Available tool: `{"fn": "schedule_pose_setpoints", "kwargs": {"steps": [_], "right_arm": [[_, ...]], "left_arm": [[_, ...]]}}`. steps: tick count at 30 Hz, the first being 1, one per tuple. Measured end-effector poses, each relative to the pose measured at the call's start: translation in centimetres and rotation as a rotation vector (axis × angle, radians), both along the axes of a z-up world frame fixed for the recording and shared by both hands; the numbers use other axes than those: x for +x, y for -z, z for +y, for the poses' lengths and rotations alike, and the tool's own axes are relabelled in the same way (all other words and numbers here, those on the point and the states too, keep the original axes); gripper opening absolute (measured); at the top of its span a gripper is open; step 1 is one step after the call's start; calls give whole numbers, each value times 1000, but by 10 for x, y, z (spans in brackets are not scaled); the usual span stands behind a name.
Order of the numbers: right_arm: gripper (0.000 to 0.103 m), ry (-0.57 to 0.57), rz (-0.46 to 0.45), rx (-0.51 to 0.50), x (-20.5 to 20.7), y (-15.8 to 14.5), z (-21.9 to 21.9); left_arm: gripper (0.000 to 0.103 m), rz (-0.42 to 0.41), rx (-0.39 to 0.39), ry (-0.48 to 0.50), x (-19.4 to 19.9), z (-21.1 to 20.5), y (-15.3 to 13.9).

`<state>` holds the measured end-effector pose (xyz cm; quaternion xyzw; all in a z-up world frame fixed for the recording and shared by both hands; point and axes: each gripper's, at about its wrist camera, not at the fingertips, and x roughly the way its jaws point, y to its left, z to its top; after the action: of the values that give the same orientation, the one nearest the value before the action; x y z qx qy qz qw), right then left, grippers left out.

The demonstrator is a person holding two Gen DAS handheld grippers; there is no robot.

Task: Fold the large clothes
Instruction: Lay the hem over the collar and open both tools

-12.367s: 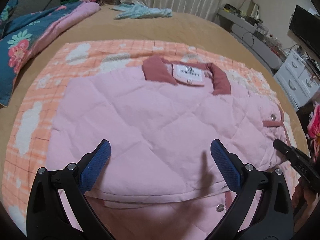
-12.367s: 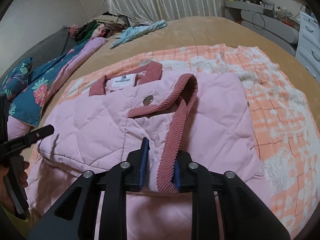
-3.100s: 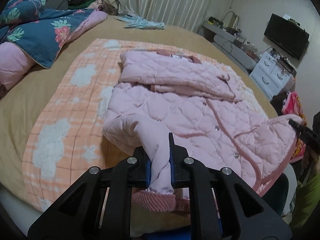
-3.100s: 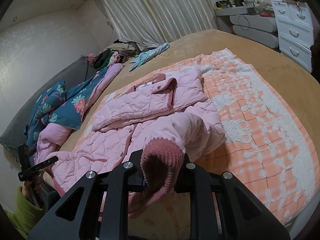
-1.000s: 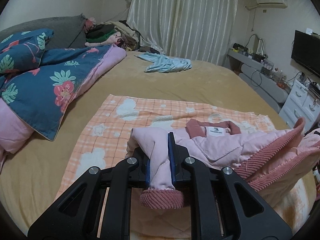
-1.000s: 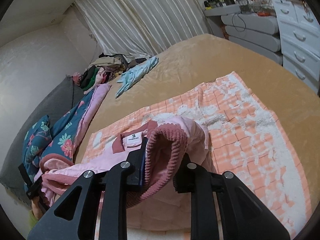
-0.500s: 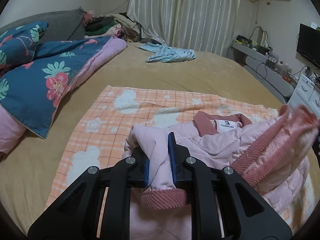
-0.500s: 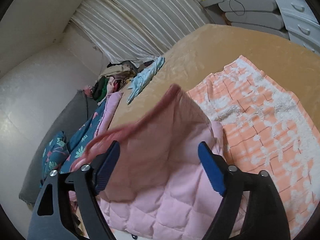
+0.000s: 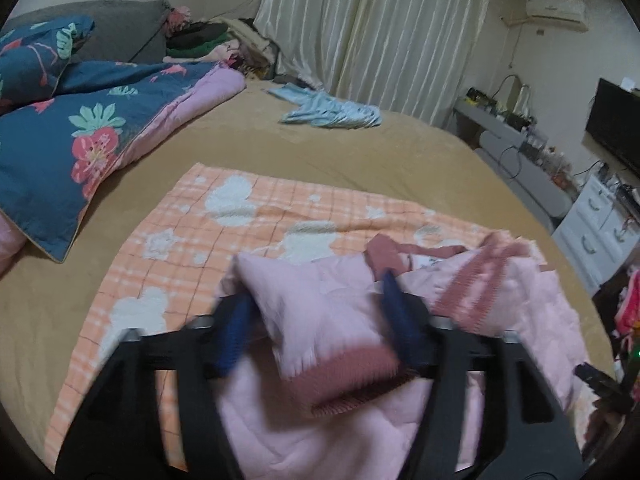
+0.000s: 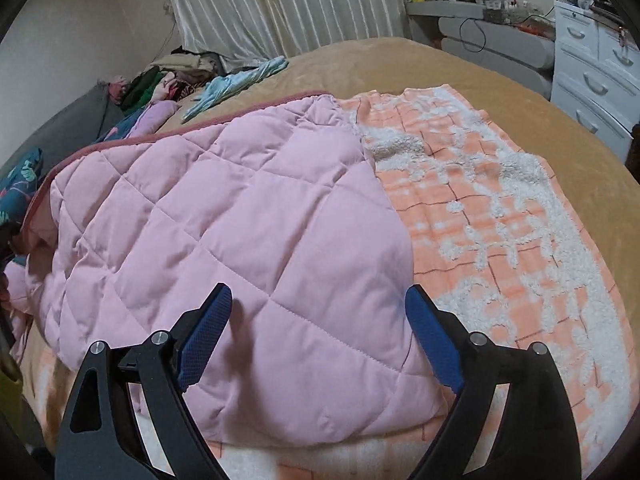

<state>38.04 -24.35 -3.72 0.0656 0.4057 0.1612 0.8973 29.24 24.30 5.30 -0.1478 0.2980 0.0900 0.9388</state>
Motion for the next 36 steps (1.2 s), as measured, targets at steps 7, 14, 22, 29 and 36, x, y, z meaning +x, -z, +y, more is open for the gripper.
{"fn": "schedule_pose_setpoints", "kwargs": {"steps": [7, 14, 22, 29, 36], "right_arm": [[89, 16, -53, -24, -2, -5, -2], [89, 40, -34, -14, 5, 11, -15], [35, -43, -80, -37, -5, 11, 2], [20, 47, -183, -33, 0, -14, 11], [20, 88, -131, -32, 29, 4, 11]], "left_arm": [[90, -57, 158, -39, -34, -8, -17], [94, 96, -23, -23, -69, 23, 77], [58, 127, -129, 28, -68, 9, 115], [24, 88, 5, -31, -36, -12, 82], [24, 141, 44, -63, -3, -8, 93]]}}
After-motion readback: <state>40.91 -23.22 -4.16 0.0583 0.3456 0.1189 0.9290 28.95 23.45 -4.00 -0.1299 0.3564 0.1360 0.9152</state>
